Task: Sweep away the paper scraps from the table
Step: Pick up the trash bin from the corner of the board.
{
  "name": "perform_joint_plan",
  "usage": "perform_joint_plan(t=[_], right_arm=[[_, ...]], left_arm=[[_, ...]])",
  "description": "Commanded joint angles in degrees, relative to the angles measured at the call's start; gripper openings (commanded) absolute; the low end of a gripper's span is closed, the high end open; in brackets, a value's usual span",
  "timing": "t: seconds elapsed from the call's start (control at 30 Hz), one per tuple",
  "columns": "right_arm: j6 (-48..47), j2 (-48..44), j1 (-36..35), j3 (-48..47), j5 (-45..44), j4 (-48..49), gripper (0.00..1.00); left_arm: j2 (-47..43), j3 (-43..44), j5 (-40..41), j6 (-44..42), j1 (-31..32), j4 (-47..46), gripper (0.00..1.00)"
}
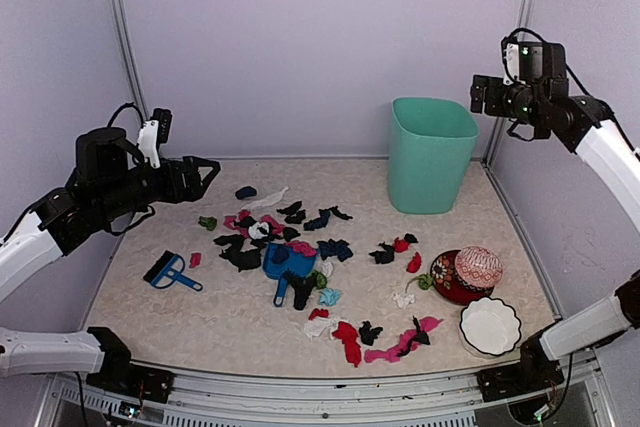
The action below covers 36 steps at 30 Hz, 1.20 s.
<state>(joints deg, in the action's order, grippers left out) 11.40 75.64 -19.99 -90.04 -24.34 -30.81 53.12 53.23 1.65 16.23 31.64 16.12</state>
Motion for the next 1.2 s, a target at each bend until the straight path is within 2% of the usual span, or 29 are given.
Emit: perform_joint_plan(t=[0.0,0.2,0.3,0.5,0.7,0.8,0.93,1.17], right_arm=[[2.1,4.9,4.7,-4.6,6.8,-4.2,0.96],[4.2,10.7,9.4,-7.8,12.6,-5.0,0.87],[5.4,14.3,11.9,-9.7,15.9,-5.8,0.75],[6.9,21.6,15.6,-14.9,17.7,-7.3,0.60],[7.7,29.6,17.6,-22.0,19.3,-10.4,0.57],[7.8,32.9,17.9,-24.6,20.2,-12.0,0.53],[8.4,35.0,17.9,-25.4,23.6,-12.1,0.49],[8.7,38.3,17.9,-28.1,23.7,-13.8,0.40]], left_arm=[[-1.0,-0.9,-1.0,-1.3,-0.4,0.3,0.99],[0.0,-0.4,0.9,-1.3,-0.4,1.9,0.99],[0.2,-0.5,-0.7,-1.5,-0.4,1.6,0.99],[0.4,-0.2,-0.6,-1.6,-0.5,2.3,0.99],[0.1,-0.2,-1.1,-1.6,-0.5,2.3,0.99],[0.1,-0.2,-1.3,-1.7,-0.4,2.5,0.99],[-0.1,-0.1,-1.3,-1.8,-0.5,2.6,0.99],[-0.4,-0.2,-1.5,-2.1,-0.5,2.8,0.99]])
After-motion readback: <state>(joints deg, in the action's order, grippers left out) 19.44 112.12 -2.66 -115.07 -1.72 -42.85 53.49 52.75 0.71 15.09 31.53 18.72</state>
